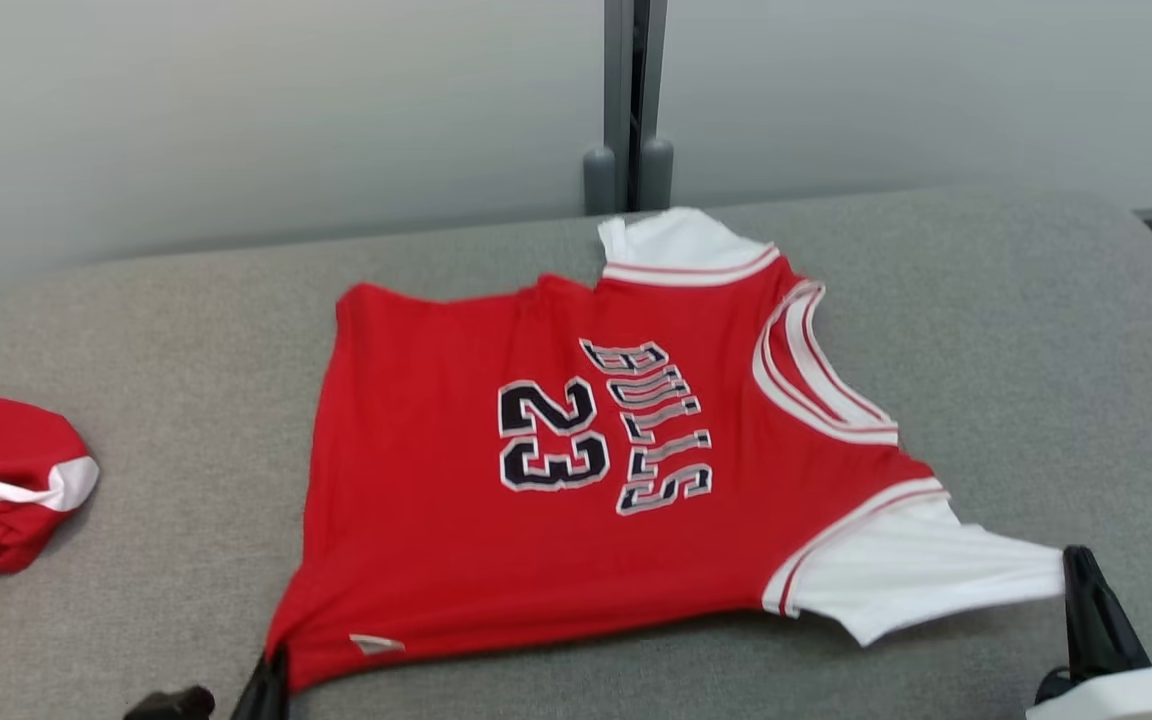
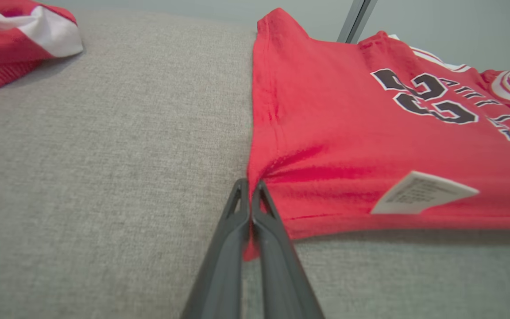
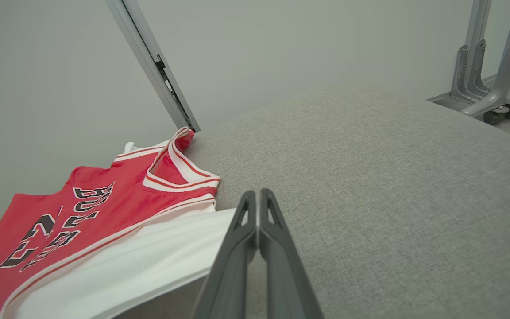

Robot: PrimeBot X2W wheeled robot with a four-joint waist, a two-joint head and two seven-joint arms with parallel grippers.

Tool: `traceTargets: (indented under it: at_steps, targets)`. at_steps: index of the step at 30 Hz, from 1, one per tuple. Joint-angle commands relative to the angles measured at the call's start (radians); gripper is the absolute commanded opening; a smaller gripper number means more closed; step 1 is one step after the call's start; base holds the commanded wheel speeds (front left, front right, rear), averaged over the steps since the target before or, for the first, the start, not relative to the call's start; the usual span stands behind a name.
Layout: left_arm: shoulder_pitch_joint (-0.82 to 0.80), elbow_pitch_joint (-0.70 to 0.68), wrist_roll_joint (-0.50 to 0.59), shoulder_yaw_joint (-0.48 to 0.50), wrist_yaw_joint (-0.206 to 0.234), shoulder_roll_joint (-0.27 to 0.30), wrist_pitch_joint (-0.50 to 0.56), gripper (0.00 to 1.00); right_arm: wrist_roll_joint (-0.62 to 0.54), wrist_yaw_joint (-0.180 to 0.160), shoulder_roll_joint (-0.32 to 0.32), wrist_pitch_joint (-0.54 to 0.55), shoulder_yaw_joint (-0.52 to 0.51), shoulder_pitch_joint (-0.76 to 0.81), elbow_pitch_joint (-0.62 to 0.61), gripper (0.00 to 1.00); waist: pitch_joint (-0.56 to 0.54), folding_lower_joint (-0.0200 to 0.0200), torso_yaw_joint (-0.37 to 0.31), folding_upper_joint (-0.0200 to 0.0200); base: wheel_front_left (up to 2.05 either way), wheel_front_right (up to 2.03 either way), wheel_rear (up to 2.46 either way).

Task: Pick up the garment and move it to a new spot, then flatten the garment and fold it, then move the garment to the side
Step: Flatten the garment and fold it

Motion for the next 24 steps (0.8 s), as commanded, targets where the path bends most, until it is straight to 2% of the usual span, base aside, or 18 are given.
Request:
traceTargets:
  at_steps: [1,13,17,24]
  targets:
    - [0.031,-0.001,-0.015,-0.012,0.016,0.013,-0.001,0.0,0.001,-0.003,-0.006,-0.005,-0.017,0.03,-0.007,0.0,-0.046,0.0,0.013,-0.0001,0.0,0.0,0.0]
    - [0.105,-0.043,-0.046,-0.047,0.047,0.012,-0.001,0.0,0.016,-0.003,0.022,-0.005,-0.047,0.12,-0.058,0.0,-0.083,0.0,0.042,-0.0001,0.0,0.0,0.0]
    - [0.079,-0.062,-0.043,-0.061,0.036,0.011,-0.001,0.0,-0.013,-0.003,0.026,-0.005,-0.029,0.08,-0.072,0.0,-0.064,0.0,0.042,-0.0001,0.0,0.0,0.0]
    - [-0.027,-0.053,-0.009,-0.091,0.022,0.01,0.0,0.0,-0.05,-0.002,0.038,-0.005,-0.006,-0.045,-0.018,0.0,-0.006,0.0,0.046,-0.0001,0.0,0.0,0.0]
